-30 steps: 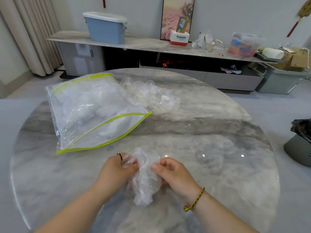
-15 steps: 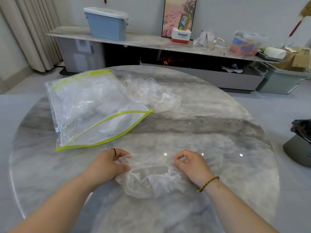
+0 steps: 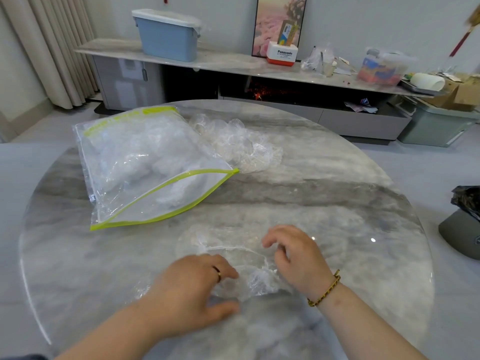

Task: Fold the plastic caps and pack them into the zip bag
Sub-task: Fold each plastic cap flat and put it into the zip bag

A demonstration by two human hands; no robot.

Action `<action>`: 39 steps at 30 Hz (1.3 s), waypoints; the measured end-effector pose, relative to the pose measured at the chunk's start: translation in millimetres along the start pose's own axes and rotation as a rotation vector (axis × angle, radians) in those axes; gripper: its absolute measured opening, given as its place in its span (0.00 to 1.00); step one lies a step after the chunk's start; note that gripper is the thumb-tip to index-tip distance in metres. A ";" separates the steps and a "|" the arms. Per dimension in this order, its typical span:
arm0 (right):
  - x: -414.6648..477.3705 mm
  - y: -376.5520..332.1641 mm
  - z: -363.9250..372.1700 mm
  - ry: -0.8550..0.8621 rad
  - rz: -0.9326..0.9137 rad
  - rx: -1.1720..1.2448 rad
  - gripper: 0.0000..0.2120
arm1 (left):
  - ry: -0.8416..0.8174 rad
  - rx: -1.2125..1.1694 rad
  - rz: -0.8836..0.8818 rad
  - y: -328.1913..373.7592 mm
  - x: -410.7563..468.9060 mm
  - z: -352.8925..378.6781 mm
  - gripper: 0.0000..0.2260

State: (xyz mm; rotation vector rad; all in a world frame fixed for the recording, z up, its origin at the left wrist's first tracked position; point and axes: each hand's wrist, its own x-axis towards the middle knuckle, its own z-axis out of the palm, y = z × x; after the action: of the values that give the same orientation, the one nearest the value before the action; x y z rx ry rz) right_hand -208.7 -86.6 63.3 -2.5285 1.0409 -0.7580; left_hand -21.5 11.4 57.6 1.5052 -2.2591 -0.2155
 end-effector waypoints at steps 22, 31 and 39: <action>-7.2 -10.5 -8.3 -0.655 0.046 -0.118 0.34 | 0.070 0.102 -0.056 -29.1 8.6 19.5 0.14; -6.5 -4.3 -4.6 -0.451 0.107 -0.196 0.22 | 0.134 -0.516 -0.538 -30.9 7.0 17.1 0.13; -0.5 2.8 0.5 -0.048 0.594 0.373 0.15 | 0.270 -0.615 -0.722 -22.5 16.0 13.4 0.13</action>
State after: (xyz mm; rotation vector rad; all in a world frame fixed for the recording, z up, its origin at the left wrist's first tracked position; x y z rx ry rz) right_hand -210.3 -88.1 61.4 -1.7807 1.3860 -0.6347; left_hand -13.4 -13.5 41.7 1.7697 -1.1971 -0.7756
